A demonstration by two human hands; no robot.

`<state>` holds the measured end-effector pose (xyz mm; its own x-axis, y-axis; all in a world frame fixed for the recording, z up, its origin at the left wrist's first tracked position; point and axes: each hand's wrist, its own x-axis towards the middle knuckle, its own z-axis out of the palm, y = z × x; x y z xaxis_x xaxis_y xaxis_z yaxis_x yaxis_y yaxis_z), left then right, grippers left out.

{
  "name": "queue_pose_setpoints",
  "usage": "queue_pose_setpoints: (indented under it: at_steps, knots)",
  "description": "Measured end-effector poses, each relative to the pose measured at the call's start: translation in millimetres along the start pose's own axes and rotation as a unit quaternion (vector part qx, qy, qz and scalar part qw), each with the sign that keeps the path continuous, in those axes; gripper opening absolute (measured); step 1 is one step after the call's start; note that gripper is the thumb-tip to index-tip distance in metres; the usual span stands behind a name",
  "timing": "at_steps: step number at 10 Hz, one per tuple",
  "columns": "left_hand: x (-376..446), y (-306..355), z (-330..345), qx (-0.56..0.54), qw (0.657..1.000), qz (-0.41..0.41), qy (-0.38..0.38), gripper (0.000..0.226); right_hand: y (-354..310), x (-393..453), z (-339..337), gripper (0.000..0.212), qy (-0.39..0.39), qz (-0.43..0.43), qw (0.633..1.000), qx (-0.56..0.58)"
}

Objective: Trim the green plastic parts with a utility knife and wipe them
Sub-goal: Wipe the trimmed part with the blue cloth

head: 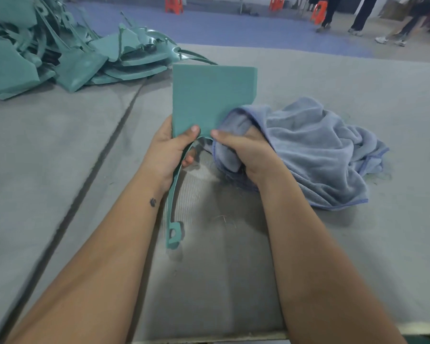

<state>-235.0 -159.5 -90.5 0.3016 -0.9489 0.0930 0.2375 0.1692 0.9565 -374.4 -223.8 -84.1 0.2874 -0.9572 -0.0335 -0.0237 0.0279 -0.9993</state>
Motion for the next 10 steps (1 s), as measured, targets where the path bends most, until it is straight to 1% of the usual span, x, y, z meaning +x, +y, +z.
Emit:
queue_pose_setpoints:
  at_steps: [1,2,3,4,5,6,7,8,9,10]
  knots:
    - [-0.6,-1.2,0.3,0.008,1.0,-0.002,-0.002,0.02,2.1,-3.3,-0.7,0.039,-0.01,0.011,1.0,-0.02]
    - [0.8,-0.9,0.4,0.007,1.0,-0.02,-0.011,0.018,1.6,-2.4,3.5,0.022,0.043,-0.013,0.999,-0.001]
    - [3.6,0.5,0.7,0.002,0.999,-0.039,-0.024,0.016,0.7,-2.4,12.5,0.03,0.093,-0.029,0.995,0.005]
    - [2.9,0.8,1.3,0.0,0.999,-0.047,-0.023,0.014,-1.9,0.1,13.7,0.05,0.123,0.008,0.989,0.083]
    - [0.7,2.5,1.9,-0.011,0.999,-0.051,-0.014,0.014,-4.9,3.2,7.7,0.055,0.174,0.044,0.973,0.144]
    - [-0.4,4.3,3.5,-0.041,0.997,-0.055,-0.021,0.015,-0.9,4.2,-1.3,0.061,0.182,0.065,0.955,0.223]
    - [0.0,6.9,2.8,-0.071,0.995,-0.061,-0.021,0.016,-8.2,2.2,-14.2,0.075,0.134,0.246,0.941,0.191]
    - [1.8,9.5,-2.7,-0.101,0.993,-0.067,0.008,0.016,-18.1,0.8,-22.7,0.084,0.204,0.19,0.7,0.657]
    - [3.4,10.3,-7.2,-0.103,0.992,-0.075,0.018,0.015,-9.3,1.4,-27.2,0.065,0.095,0.113,0.845,0.514]
    - [3.6,9.9,-10.7,-0.069,0.994,-0.087,0.01,0.011,-8.6,2.5,-12.4,0.042,0.063,0.088,0.911,0.397]
